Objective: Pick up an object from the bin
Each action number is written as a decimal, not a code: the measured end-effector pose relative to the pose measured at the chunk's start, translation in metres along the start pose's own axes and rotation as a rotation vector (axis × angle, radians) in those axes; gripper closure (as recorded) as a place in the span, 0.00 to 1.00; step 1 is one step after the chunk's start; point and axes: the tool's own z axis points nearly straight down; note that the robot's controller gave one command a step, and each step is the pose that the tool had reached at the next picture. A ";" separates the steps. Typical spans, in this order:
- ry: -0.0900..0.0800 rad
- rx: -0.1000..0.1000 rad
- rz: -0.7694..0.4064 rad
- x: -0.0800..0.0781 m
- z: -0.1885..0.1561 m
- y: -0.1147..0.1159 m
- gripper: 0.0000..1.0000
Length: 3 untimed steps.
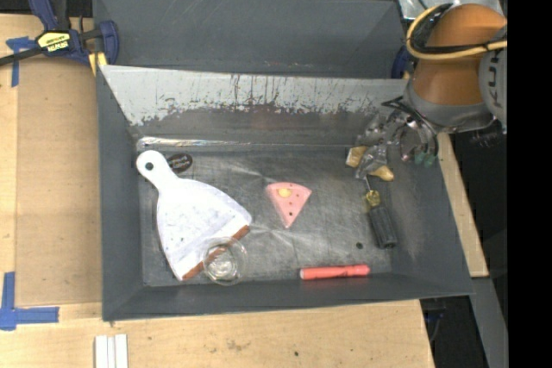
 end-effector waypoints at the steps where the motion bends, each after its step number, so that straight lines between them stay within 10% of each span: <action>1: -0.003 0.000 0.000 0.000 -0.011 0.000 1.00; 3: -0.005 0.000 -0.001 -0.001 -0.024 0.000 1.00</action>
Offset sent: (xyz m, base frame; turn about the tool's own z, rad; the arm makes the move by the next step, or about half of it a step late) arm 0.0000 0.0001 0.0275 0.0000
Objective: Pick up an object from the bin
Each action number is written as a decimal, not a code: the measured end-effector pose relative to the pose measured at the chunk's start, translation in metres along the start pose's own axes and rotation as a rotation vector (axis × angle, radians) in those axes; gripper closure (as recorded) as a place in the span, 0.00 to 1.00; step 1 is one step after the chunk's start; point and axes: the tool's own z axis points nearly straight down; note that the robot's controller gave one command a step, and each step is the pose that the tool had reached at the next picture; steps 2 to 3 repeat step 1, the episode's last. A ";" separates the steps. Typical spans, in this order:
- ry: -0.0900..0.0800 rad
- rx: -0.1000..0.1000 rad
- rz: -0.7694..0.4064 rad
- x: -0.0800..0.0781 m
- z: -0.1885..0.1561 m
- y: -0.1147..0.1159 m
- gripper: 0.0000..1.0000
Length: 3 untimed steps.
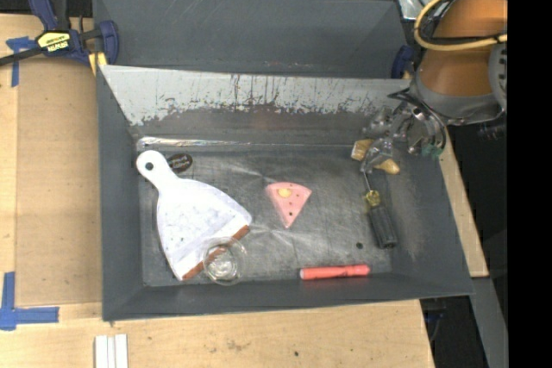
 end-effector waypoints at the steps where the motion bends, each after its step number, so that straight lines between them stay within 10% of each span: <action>1: 0.004 0.000 0.000 0.001 -0.005 0.000 1.00; 3: 0.004 0.000 0.000 0.001 -0.005 0.000 1.00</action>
Offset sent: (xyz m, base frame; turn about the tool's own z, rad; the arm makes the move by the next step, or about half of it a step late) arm 0.0001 -0.0001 0.0275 0.0000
